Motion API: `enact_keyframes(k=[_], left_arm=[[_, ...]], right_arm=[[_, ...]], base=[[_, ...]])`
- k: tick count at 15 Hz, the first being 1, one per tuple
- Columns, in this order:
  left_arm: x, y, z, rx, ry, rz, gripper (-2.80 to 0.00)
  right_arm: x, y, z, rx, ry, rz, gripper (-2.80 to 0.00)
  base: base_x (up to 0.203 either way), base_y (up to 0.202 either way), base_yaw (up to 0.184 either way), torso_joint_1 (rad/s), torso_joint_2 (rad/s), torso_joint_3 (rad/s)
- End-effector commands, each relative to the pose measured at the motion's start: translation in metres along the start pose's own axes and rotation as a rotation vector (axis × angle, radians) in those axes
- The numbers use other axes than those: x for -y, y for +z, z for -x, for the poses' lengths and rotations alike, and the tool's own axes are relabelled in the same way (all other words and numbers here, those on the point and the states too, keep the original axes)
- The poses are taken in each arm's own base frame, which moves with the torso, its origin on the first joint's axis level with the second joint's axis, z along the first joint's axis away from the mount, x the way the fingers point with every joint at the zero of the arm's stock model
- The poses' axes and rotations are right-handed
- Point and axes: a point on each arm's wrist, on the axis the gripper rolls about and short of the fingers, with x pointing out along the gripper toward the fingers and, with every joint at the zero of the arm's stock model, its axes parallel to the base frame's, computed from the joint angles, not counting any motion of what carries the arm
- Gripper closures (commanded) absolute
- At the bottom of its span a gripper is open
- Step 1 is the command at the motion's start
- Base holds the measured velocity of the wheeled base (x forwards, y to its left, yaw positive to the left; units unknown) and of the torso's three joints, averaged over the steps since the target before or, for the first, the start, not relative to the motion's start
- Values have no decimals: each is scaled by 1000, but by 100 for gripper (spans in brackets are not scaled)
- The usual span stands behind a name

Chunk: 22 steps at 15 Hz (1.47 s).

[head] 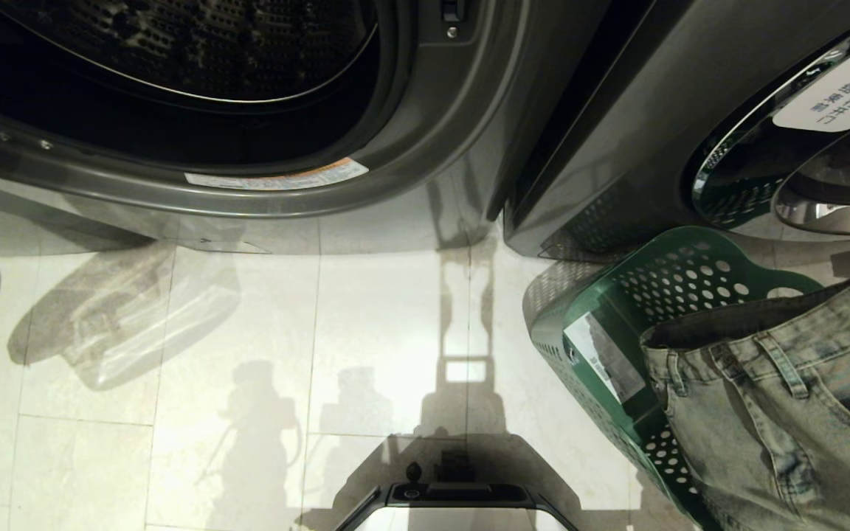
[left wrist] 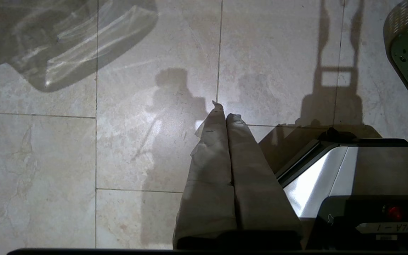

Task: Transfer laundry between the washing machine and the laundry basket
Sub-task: Pick a cloth and place it into the basket

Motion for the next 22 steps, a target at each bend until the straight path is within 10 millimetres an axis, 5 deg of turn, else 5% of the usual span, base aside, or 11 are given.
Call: enact_keyframes(k=[1, 16, 22], left_arm=[[0, 0, 0, 2, 0, -2, 0], [0, 0, 0, 2, 0, -3, 0], [0, 0, 0, 2, 0, -4, 0]], right_arm=[[0, -5, 0, -8, -12, 3, 0], [-2, -19, -8, -58, 9, 15, 0], [2, 20, 11, 88, 178, 54, 0]], base=[[0, 0, 0, 0, 0, 0], [0, 0, 0, 0, 0, 0], [0, 0, 0, 0, 0, 0]])
